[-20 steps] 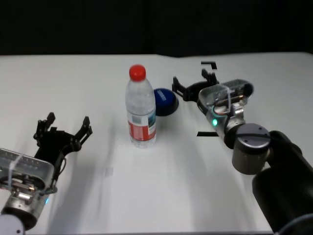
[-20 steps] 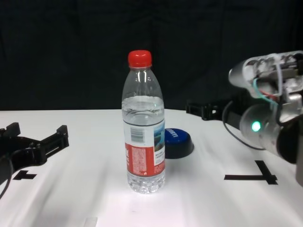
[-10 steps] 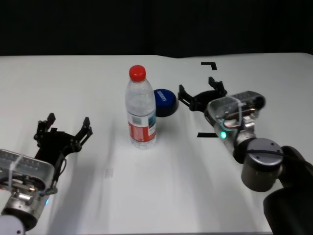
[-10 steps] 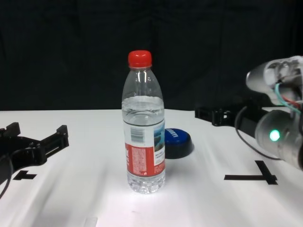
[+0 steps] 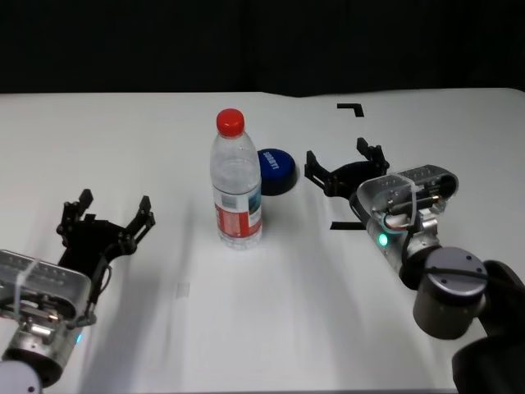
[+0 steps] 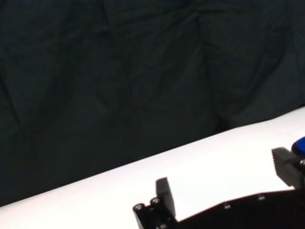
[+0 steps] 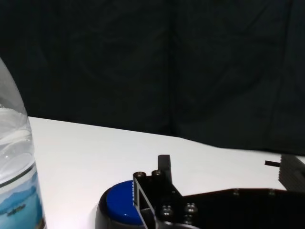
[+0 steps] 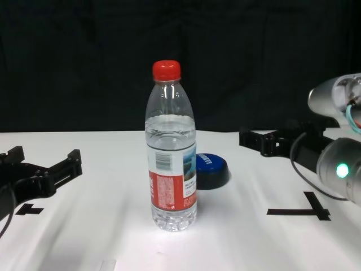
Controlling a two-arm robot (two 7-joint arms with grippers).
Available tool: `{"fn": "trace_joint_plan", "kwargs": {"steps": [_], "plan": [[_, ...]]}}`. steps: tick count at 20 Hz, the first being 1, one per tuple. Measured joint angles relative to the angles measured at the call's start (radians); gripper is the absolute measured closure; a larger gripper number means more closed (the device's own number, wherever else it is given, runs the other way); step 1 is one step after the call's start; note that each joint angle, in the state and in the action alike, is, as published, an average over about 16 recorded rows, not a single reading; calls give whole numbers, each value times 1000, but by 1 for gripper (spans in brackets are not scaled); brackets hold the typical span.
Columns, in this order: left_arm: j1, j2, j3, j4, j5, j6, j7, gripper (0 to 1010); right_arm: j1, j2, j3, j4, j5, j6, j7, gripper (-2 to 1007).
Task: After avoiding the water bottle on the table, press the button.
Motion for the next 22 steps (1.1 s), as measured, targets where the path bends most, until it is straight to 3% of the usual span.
{"fn": "trace_joint_plan", "kwargs": {"steps": [22], "plan": [[0, 0, 0, 0, 0, 0, 0, 7, -144, 14, 10, -175, 13, 23, -6, 2]]}}
